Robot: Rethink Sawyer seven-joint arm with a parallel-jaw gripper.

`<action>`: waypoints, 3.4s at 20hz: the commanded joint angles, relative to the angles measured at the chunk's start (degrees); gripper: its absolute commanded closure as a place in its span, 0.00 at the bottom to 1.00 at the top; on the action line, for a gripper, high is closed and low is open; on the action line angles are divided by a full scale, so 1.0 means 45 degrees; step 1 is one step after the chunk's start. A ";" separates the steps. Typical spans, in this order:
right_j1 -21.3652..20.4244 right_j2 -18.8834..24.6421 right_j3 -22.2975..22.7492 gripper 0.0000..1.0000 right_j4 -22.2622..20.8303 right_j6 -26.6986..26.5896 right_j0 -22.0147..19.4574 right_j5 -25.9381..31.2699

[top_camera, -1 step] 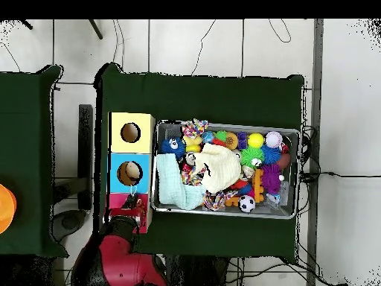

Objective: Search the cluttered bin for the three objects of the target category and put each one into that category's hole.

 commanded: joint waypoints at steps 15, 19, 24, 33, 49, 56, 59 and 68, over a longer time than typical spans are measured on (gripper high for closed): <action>-0.0400 0.1458 0.1008 1.00 0.2574 0.3642 0.0797 0.1379; -0.0444 0.1439 0.0988 1.00 0.2893 0.3580 0.1035 0.1341; -0.0147 0.1070 0.0978 1.00 0.2812 0.3206 0.1380 0.0524; 0.0692 0.0900 0.1119 1.00 0.1230 0.3225 0.0802 -0.1753; -0.0780 0.1710 0.1674 1.00 -0.0599 0.3744 -0.0420 -0.2728; -0.1525 0.2131 0.2205 1.00 -0.1283 0.3962 -0.0835 -0.2773; -0.0828 0.2167 0.2208 1.00 -0.1278 0.4069 -0.0762 -0.3464; 0.0441 0.1627 0.1898 1.00 -0.0697 0.3782 -0.0214 -0.4649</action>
